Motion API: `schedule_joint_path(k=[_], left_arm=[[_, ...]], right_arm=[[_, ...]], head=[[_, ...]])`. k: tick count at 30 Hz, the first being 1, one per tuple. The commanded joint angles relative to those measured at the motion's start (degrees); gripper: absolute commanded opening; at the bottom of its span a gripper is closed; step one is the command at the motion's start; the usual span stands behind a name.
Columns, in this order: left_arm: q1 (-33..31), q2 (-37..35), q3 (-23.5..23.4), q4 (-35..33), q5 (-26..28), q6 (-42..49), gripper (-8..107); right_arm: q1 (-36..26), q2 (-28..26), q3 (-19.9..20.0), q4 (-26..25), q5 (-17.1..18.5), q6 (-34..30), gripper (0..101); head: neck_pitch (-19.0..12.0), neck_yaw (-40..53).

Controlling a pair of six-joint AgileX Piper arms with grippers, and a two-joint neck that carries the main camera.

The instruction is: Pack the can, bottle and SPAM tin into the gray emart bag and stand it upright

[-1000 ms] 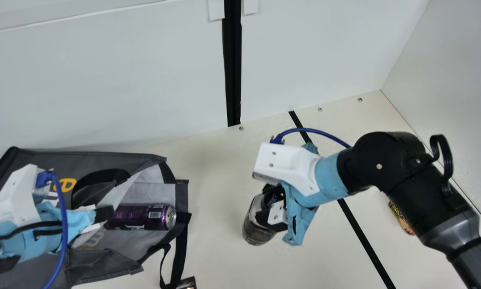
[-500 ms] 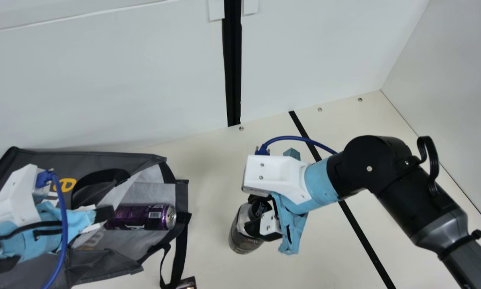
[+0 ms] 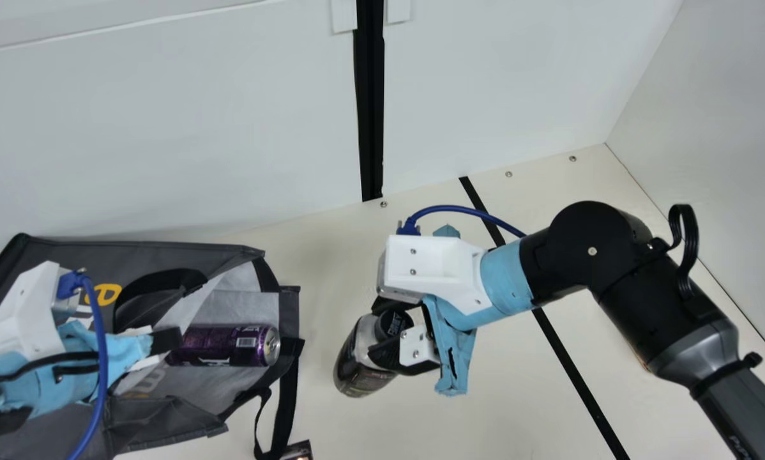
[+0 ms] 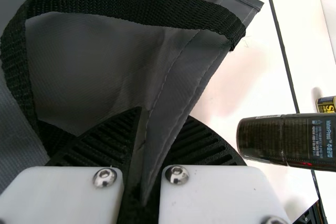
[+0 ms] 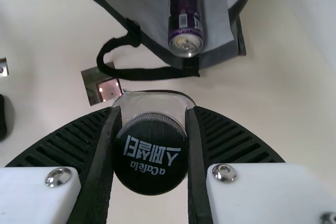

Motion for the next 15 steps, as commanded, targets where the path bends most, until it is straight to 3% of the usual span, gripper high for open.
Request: schedule_joint_path(k=[1, 15], left_arm=[[0.0, 0.0, 0.0, 0.0, 0.0, 0.0, -8], [0.0, 0.0, 0.0, 0.0, 0.0, 0.0, -8]], right_arm=[[-0.2, 0.3, -0.2, 1.3, 0.0, -0.5, 0], [-1.1, 3.6, -3.6, 7.8, 0.0, -2.6, 0]], head=[[-1.3, 0.0], [-1.3, 0.0]])
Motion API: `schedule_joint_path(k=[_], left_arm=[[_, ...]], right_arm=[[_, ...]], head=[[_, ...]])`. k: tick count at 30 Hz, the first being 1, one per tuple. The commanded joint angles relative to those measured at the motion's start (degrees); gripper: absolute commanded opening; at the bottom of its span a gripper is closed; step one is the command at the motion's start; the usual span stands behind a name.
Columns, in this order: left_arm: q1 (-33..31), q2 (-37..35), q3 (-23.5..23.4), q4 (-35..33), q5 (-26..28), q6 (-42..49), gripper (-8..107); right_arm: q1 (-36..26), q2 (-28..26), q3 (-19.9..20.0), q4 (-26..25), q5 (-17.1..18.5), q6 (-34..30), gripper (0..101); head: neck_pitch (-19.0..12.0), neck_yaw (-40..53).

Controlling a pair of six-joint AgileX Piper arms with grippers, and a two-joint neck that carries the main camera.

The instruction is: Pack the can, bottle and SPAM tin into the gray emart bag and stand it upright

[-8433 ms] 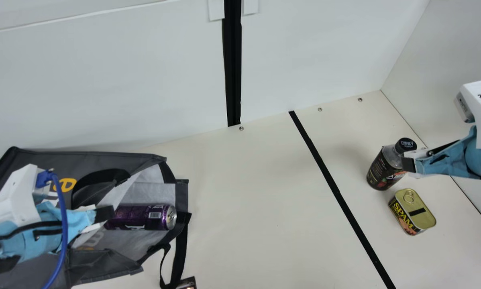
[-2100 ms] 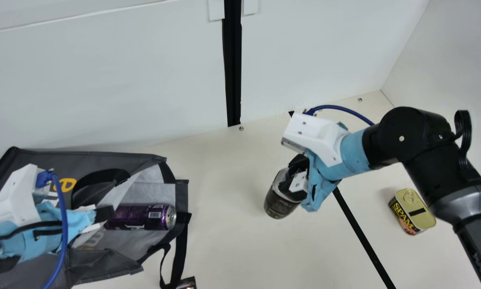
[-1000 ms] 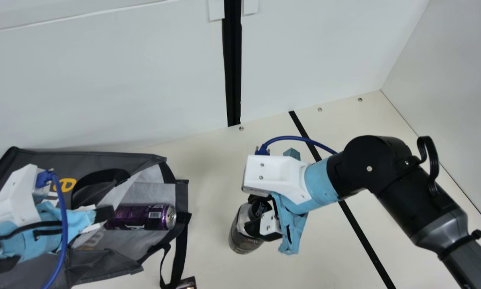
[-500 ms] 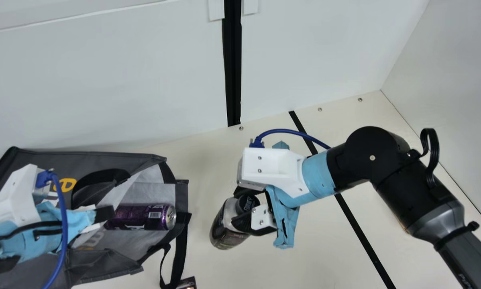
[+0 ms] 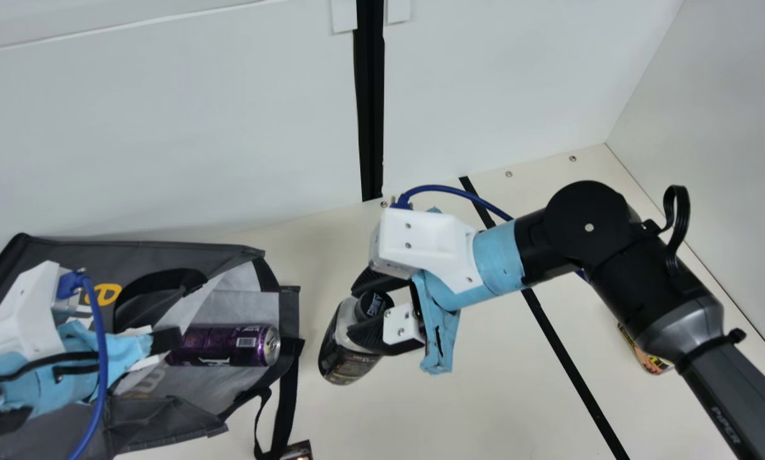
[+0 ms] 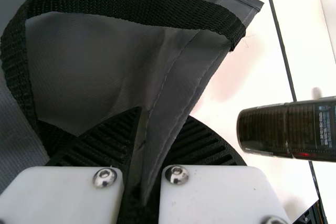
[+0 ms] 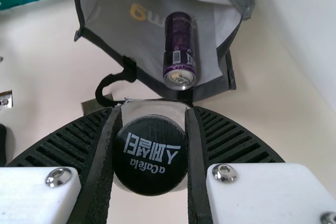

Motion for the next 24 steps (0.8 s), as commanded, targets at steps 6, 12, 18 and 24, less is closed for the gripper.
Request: schedule_joint_path(k=[6, 12, 18, 24], left_arm=[[0.0, 0.0, 0.0, 0.0, 0.0, 0.0, -8], [0.0, 0.0, 0.0, 0.0, 0.0, 0.0, -8], [0.0, 0.0, 0.0, 0.0, 0.0, 0.0, -8], [0.0, 0.0, 0.0, 0.0, 0.0, 0.0, -8]], right_arm=[[0.0, 2.2, -2.1, 3.4, 0.1, -0.9, 0], [1.6, 4.0, -2.6, 5.3, -1.6, -1.5, 0], [3.5, 5.5, -2.3, 6.6, -3.7, -2.0, 0], [5.4, 7.0, -1.9, 8.0, -6.0, -2.5, 0]], head=[[-1.3, 0.0], [-1.3, 0.0], [-1.3, 0.0], [-1.3, 0.0]])
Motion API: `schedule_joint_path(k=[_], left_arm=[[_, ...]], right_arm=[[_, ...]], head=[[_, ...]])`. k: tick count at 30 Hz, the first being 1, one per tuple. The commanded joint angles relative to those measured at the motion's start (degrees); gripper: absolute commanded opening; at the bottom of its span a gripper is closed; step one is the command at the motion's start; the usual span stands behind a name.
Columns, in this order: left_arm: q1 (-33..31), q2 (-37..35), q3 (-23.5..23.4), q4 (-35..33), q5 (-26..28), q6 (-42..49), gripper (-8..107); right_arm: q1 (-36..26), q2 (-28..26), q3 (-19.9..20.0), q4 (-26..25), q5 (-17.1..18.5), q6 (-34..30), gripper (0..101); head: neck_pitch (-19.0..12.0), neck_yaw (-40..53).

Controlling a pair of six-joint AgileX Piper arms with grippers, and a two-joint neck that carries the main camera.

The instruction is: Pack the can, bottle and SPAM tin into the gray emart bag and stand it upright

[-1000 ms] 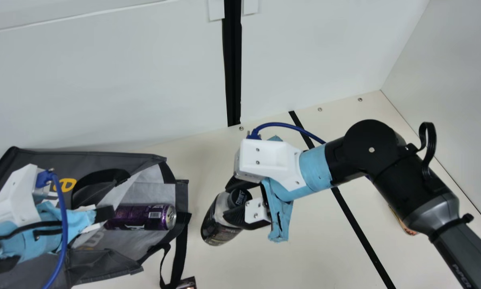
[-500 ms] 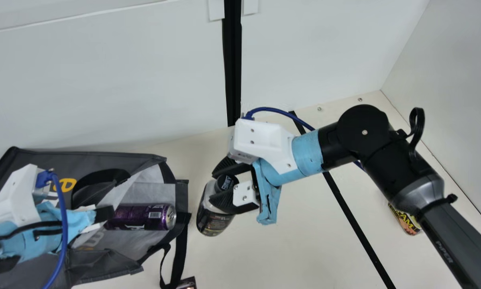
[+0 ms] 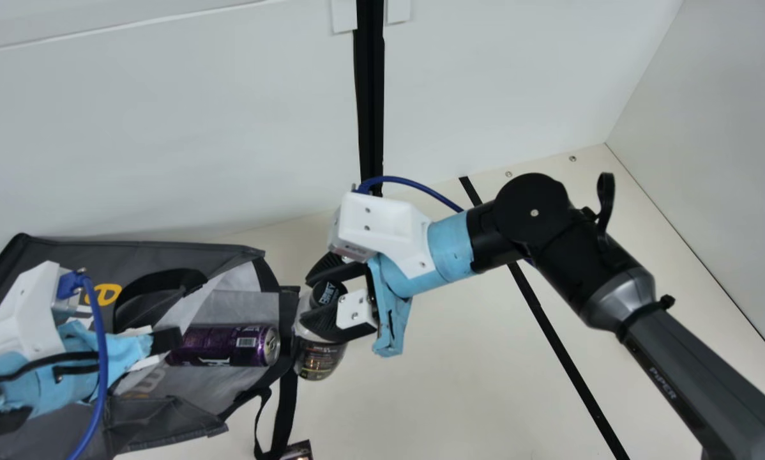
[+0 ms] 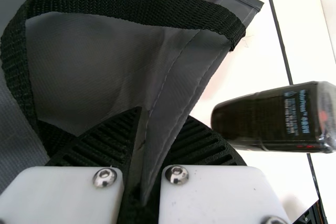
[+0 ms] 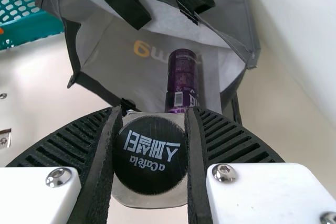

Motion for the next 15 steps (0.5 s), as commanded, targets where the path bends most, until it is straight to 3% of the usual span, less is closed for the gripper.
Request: schedule_joint_path(k=[1, 15], left_arm=[[0.0, 0.0, 0.0, 0.0, 0.0, 0.0, -8], [0.0, 0.0, 0.0, 0.0, 0.0, 0.0, -8]], right_arm=[[0.5, 0.4, 0.1, 0.2, -0.7, -0.1, 0], [5.5, 4.8, 0.0, 5.0, -6.4, -2.4, 0]], head=[[-1.3, -0.1], [-1.3, -0.1]])
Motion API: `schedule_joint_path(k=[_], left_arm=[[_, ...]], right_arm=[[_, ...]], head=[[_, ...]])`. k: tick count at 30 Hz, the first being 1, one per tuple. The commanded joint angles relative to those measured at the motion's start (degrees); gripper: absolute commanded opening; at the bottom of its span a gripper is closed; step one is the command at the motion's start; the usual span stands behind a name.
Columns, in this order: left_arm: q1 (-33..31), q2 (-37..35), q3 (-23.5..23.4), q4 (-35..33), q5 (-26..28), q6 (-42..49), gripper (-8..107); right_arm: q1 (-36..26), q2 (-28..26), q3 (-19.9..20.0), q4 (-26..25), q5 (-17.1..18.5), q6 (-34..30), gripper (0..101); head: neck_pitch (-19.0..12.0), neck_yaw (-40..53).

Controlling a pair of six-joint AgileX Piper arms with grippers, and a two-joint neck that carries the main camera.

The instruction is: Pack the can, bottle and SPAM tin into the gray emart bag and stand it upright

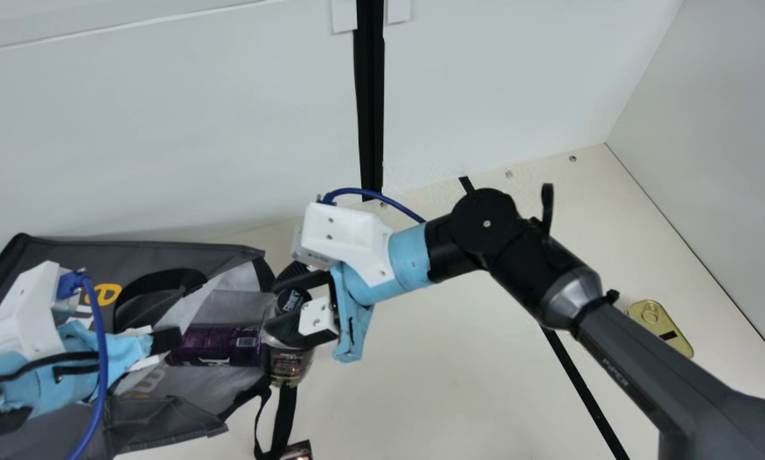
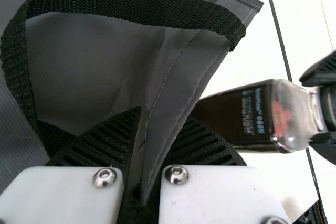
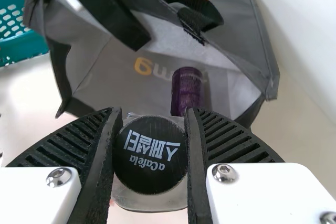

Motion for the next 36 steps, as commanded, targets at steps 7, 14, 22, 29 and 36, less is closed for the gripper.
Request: schedule_joint_path(k=[7, 14, 22, 29, 36], left_arm=[[0.0, 0.0, 0.0, 0.0, 0.0, 0.0, -8], [0.0, 0.0, 0.0, 0.0, 0.0, 0.0, -8], [0.0, 0.0, 0.0, 0.0, 0.0, 0.0, -8], [0.0, 0.0, 0.0, 0.0, 0.0, 0.0, -8], [0.0, 0.0, 0.0, 0.0, 0.0, 0.0, -8]], right_arm=[[2.9, 3.0, -1.5, 3.0, -2.7, -0.9, 0], [5.5, 5.7, -3.2, 5.9, -5.0, -1.7, 0], [7.4, 8.7, -4.7, 9.2, -7.0, -3.2, 0], [8.4, 10.5, -4.4, 12.2, -8.2, -5.5, 0], [8.8, 11.4, -2.2, 14.7, -9.0, -8.1, 0]], head=[[-1.3, 0.0], [-1.3, 0.0], [-1.3, 0.0], [-1.3, 0.0], [-1.3, 0.0]])
